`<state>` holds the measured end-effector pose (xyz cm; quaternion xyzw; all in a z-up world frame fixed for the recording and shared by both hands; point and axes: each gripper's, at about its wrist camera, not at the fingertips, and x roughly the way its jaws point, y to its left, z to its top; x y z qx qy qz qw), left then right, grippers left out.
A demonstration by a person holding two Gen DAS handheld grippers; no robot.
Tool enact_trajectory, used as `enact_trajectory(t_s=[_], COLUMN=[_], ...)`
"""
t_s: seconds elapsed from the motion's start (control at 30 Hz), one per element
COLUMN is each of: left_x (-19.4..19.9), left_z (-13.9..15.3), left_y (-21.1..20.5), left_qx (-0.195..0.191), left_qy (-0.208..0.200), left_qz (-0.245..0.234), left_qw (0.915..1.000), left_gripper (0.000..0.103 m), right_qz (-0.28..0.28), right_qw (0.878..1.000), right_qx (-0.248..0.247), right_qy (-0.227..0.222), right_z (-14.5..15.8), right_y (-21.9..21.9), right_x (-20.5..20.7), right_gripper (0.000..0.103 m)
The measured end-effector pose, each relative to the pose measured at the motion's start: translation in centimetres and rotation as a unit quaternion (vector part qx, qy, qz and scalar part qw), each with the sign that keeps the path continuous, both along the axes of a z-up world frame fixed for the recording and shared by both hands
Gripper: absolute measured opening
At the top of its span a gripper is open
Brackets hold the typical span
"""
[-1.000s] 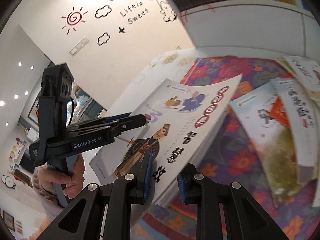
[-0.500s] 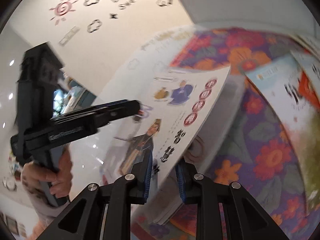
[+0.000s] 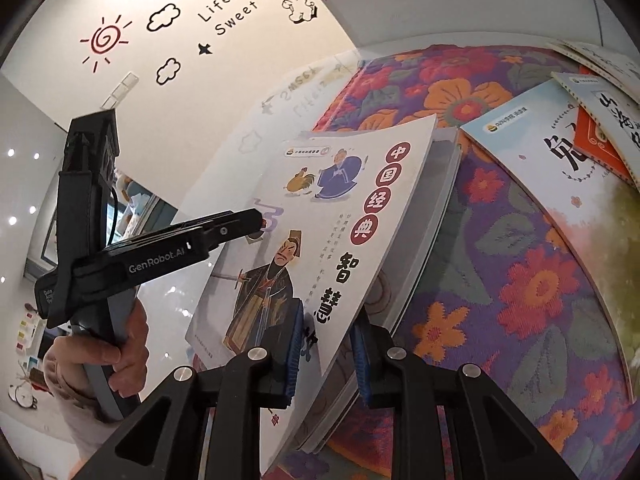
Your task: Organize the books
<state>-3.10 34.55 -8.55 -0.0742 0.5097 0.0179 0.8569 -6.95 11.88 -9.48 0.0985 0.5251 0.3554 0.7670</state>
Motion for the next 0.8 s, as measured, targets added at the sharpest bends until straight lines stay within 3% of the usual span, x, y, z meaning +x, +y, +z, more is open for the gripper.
enact_trajectory(t_s=[0.23,0.53,0.63,0.67,0.8], left_x=[1.0,1.1,1.0,0.9,0.8], left_z=[-0.2,-0.4,-0.5,-0.6,-0.7], left_y=[0.6,-0.3,-0.5,-0.6,-0.2], left_qx=[-0.02,0.009,0.018,0.021,0.013], left_qy=[-0.001,0.005,0.009,0.013,0.015], left_qz=[0.005,-0.001,0.001,-0.001,0.006], left_qw=[0.9998,0.9999,0.9998,0.9997,0.9998], left_gripper=[0.04,0.041,0.041,0.041,0.042], right_qz=[-0.002,-0.002,-0.009,-0.01,-0.014], right_qw=[1.0,1.0,0.999,0.999,0.999], right_qx=[0.001,-0.004,0.0,0.0,-0.024], right_qy=[0.002,0.013,0.044,0.045,0.038], right_z=[0.0,0.1,0.1,0.3,0.8], right_y=[0.1,-0.1,-0.2,-0.3,-0.5], right_x=[0.6,0.5,0.8,0.8,0.3], right_gripper=[0.023,0.024,0.034,0.041,0.052])
